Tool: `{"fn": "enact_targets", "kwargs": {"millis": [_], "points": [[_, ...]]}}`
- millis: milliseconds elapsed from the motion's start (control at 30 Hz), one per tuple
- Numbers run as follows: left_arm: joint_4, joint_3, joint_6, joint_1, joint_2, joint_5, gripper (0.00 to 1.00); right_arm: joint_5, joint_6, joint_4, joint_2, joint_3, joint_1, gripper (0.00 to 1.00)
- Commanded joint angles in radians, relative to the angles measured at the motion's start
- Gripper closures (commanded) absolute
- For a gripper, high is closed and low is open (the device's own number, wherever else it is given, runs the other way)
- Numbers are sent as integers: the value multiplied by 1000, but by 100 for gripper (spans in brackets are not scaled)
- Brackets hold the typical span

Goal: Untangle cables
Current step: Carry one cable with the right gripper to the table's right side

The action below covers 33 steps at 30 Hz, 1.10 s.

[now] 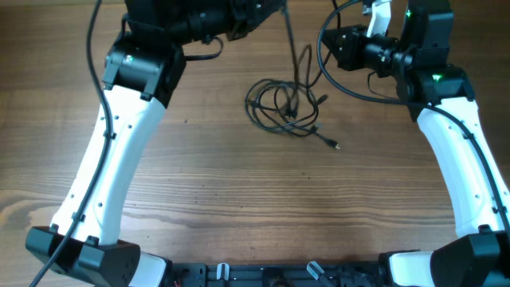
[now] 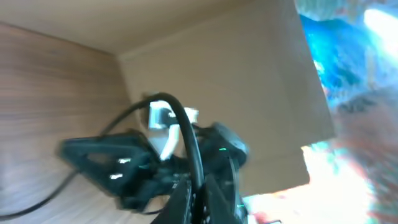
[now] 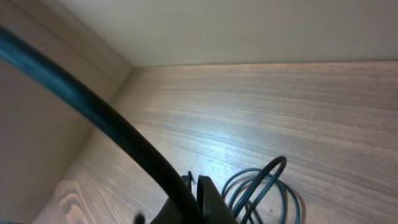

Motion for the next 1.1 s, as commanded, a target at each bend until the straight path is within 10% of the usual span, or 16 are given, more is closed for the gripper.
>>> {"fn": "enact_targets", "kwargs": {"millis": [0,167,400,667,1067], "points": [[-180,18,177,59,-32,-196,96,101,52,-63,-61,19,-16,96],[-465,18,219,64,-31,-633,96,151,71,-170,-150,24,-16,96],[-569,18,237,64,-31,-676,96,151,93,-173,-218,61,-16,96],[-618,18,342,58,-31,-677,26,463,97,-198,-219,169,-50,96],[-637,18,350,58,-31,-677,21,524,66,-326,-57,567,-495,96]]}}
